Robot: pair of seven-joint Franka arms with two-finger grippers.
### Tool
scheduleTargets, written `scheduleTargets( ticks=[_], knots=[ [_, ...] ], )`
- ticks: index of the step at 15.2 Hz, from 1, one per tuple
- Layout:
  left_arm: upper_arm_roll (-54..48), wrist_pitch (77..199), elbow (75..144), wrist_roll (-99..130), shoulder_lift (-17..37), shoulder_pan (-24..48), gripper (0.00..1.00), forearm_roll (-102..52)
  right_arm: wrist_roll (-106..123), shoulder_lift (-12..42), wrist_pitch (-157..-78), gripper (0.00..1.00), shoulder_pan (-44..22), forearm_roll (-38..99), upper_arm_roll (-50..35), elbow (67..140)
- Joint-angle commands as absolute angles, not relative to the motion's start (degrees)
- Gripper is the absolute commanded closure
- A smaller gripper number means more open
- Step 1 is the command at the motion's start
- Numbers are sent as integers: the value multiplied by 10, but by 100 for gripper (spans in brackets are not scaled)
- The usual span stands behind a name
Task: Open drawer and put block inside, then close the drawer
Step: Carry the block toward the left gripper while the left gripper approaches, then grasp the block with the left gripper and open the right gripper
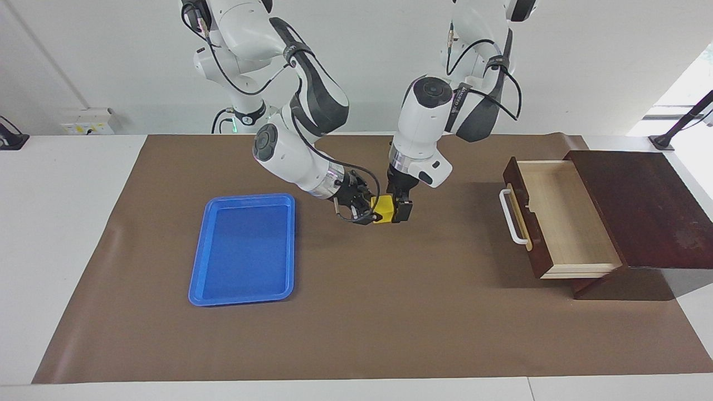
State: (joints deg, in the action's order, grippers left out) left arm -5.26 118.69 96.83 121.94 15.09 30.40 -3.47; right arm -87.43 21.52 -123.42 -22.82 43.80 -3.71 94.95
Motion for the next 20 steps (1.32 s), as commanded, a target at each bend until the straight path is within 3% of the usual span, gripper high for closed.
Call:
scheduleTargets(
  ticks=[1, 3, 5, 20],
  knots=[
    [-44, 1208, 987, 1238, 147, 322, 29, -39, -864, 207, -1231, 100, -227, 435, -37, 957],
    [-44, 1208, 986, 1246, 147, 320, 71, -39, -864, 207, -1230, 100, -227, 435, -37, 957],
    [-44, 1208, 985, 1245, 147, 318, 99, -39, -864, 207, -1230, 100, -227, 436, -37, 957],
    [-40, 1122, 937, 1192, 135, 251, 100, -38, -867, 207, -1224, 100, -222, 438, -36, 957]
  ],
)
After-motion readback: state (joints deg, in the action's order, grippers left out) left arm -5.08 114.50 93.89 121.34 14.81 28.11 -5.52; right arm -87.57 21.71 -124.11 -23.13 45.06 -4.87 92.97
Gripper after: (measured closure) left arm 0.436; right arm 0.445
